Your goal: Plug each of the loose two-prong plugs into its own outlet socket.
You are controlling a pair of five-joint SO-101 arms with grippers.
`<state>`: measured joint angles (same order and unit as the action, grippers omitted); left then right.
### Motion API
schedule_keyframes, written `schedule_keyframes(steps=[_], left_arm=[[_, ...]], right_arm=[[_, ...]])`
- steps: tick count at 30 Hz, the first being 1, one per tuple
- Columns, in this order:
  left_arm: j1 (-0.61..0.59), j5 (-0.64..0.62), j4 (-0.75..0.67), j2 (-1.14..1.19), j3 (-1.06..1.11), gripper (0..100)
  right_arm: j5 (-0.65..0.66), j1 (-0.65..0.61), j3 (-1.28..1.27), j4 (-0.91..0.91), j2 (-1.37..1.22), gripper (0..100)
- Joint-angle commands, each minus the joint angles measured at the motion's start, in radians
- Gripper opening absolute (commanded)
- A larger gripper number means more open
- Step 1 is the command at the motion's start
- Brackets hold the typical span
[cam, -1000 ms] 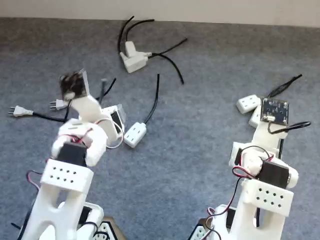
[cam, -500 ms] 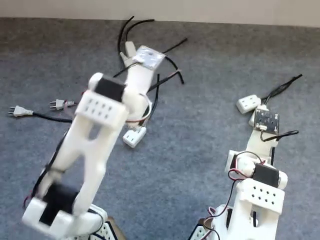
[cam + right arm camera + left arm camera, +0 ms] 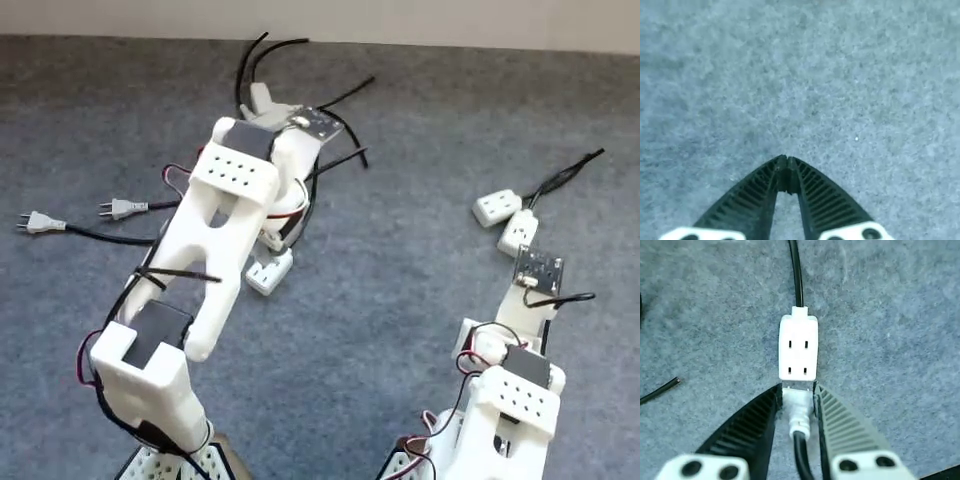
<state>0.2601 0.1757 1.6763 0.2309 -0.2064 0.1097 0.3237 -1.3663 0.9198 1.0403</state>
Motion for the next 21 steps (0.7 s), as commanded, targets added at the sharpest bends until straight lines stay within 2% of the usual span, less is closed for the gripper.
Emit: schedule_keyframes(steps=[1, 5, 14, 21], left_arm=[[-0.050, 0.005, -0.092, -0.012, 0.077, 1], [-0.068, 0.005, -0.178, -0.062, 0.197, 1], [-0.039, 0.003, -0.417, -0.360, 0.507, 1], [-0.024, -0.020, -0.434, -0.335, 0.559, 1]], right_arm=[[0.005, 0.016, 0.007, -0.024, 0.019, 0.7], [0.005, 0.015, 0.007, -0.024, 0.019, 0.7], [0.005, 0.015, 0.007, -0.025, 0.019, 0.7], [0.005, 0.015, 0.007, -0.025, 0.019, 0.7]])
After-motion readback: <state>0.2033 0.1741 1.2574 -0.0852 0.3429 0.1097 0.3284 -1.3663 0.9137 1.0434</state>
